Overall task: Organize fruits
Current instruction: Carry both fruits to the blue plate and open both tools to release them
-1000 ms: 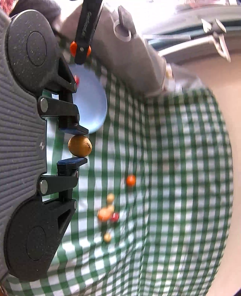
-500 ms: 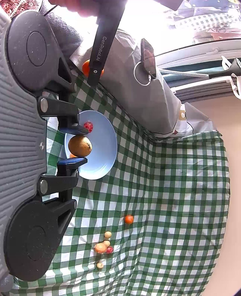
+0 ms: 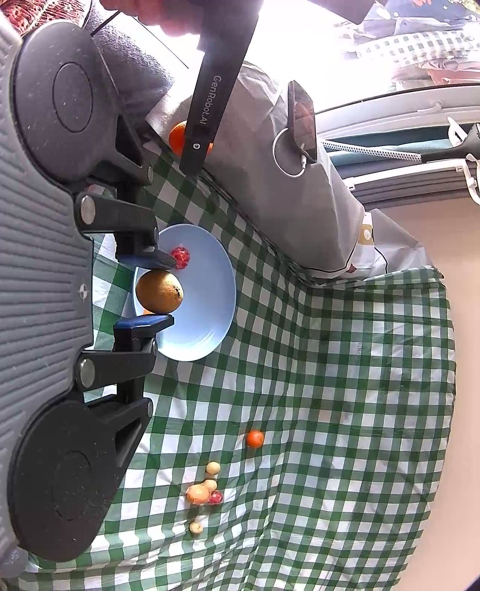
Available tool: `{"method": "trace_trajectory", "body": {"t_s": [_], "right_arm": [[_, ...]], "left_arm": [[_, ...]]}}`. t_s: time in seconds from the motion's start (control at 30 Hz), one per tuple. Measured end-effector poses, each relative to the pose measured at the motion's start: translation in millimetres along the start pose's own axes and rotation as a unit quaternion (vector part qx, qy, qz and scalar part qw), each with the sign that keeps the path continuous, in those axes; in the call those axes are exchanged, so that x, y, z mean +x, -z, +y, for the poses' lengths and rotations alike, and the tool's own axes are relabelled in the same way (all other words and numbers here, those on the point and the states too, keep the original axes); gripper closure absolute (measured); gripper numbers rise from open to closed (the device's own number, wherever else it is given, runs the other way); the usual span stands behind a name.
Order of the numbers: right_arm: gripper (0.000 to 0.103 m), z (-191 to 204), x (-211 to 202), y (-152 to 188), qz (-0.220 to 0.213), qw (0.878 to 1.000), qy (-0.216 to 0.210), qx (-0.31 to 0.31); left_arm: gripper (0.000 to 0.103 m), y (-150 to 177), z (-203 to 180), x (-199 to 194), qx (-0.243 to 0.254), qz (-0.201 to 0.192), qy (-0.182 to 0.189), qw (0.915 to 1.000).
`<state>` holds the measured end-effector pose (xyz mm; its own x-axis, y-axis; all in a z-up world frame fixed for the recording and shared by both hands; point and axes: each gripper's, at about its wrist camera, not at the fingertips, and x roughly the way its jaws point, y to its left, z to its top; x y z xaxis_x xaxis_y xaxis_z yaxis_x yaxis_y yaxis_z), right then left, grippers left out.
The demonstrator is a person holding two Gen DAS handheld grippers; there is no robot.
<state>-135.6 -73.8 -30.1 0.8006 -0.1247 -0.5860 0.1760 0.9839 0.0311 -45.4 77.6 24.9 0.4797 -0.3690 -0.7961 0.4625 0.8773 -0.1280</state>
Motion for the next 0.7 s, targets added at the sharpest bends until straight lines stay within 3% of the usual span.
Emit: {"method": "trace_trajectory", "body": {"t_s": [0.7], "right_arm": [[0.076,-9,21,3,0.014,1.0,0.004,0.002]], "left_arm": [[0.064,-15,6,21,-0.015,0.007,-0.004,0.9999]]}}
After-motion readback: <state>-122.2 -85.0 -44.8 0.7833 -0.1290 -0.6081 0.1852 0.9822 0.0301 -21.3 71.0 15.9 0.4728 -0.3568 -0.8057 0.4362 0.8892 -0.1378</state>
